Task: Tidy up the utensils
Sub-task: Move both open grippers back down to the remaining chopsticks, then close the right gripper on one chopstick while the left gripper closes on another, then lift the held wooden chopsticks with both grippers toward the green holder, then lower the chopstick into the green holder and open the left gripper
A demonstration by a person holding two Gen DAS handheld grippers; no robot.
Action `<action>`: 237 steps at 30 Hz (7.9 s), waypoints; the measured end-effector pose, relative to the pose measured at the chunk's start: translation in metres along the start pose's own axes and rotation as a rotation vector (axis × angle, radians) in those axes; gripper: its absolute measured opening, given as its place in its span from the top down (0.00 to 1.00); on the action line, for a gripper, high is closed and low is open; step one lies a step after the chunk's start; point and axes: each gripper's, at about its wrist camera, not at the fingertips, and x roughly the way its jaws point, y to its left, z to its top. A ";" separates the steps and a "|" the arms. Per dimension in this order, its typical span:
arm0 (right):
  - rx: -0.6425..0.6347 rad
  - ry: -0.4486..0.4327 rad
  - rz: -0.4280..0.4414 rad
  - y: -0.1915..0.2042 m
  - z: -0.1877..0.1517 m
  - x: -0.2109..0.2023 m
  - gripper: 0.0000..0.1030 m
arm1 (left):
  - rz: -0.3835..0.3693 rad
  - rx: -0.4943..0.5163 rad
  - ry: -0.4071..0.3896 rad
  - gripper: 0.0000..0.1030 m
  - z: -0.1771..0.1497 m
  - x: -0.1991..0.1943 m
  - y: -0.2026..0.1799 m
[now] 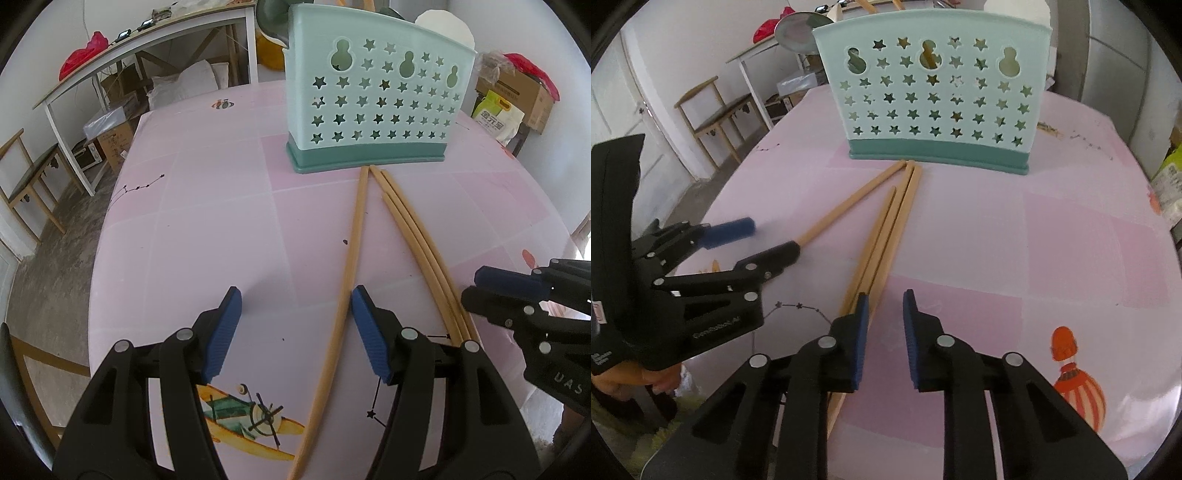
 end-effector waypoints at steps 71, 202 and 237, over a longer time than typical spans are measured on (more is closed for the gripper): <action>0.173 0.100 0.059 -0.046 -0.019 -0.012 0.93 | -0.353 -0.295 0.186 0.86 -0.023 -0.021 0.035; 0.193 0.000 0.032 -0.055 0.030 -0.009 0.93 | -0.492 -0.095 -0.442 0.95 0.104 -0.153 0.048; 0.249 -0.027 0.005 -0.074 0.029 -0.019 0.93 | -0.401 -0.167 -0.594 0.81 0.179 -0.083 0.012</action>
